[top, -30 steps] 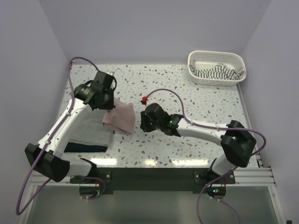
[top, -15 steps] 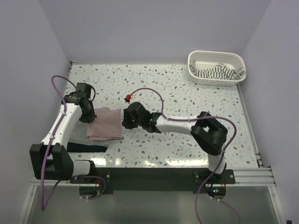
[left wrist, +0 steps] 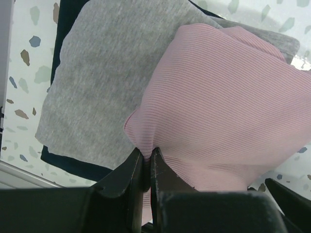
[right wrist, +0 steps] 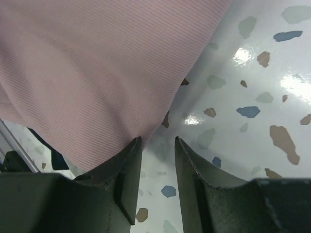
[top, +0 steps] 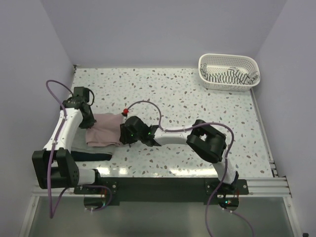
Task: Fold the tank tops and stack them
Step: Neatly place the folded tank top to the corner
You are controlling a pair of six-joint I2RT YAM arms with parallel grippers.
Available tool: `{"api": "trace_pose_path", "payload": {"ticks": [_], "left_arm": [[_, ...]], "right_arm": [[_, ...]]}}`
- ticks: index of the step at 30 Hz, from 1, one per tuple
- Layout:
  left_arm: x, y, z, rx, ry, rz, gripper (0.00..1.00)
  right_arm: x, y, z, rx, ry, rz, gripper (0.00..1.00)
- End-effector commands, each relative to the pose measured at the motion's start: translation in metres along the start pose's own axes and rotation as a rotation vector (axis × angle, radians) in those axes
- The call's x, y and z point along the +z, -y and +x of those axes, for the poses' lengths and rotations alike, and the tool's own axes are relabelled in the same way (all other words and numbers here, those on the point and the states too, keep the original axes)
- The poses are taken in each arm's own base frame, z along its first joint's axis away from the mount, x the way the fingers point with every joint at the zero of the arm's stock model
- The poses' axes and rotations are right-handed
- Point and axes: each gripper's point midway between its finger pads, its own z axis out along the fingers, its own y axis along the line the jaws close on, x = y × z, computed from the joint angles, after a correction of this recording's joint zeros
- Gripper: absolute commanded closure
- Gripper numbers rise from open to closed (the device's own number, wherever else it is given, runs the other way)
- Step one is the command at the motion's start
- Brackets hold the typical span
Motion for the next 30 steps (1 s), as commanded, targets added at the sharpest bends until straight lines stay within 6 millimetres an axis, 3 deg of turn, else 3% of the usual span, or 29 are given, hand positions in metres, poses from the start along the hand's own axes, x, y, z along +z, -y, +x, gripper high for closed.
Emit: {"api": "trace_pose_path", "payload": {"ticks": [1, 7, 12, 15, 17, 24, 30], "left_arm": [[0.006, -0.012, -0.019, -0.051, 0.066, -0.053, 1.0], [0.015, -0.023, -0.02, -0.112, 0.065, -0.088, 0.99], [0.023, -0.027, -0.013, -0.157, 0.047, -0.091, 0.78], [0.02, -0.031, -0.015, -0.186, 0.063, -0.097, 0.73], [0.016, -0.033, -0.019, -0.203, 0.082, -0.099, 0.62], [0.001, -0.03, -0.041, -0.243, 0.146, -0.075, 0.58], [-0.013, -0.009, -0.059, -0.245, 0.203, 0.048, 0.58]], "right_arm": [[-0.002, -0.036, -0.024, 0.013, 0.063, -0.089, 0.61], [-0.004, -0.049, -0.017, -0.009, 0.055, -0.11, 0.61], [-0.003, -0.053, -0.003, -0.027, 0.03, -0.119, 0.61], [-0.003, -0.056, 0.001, -0.039, 0.019, -0.134, 0.61], [-0.005, -0.059, 0.006, -0.052, 0.009, -0.147, 0.61], [-0.014, -0.06, 0.016, -0.091, -0.006, -0.141, 0.62], [-0.049, -0.05, -0.01, -0.091, 0.102, -0.084, 0.6]]}}
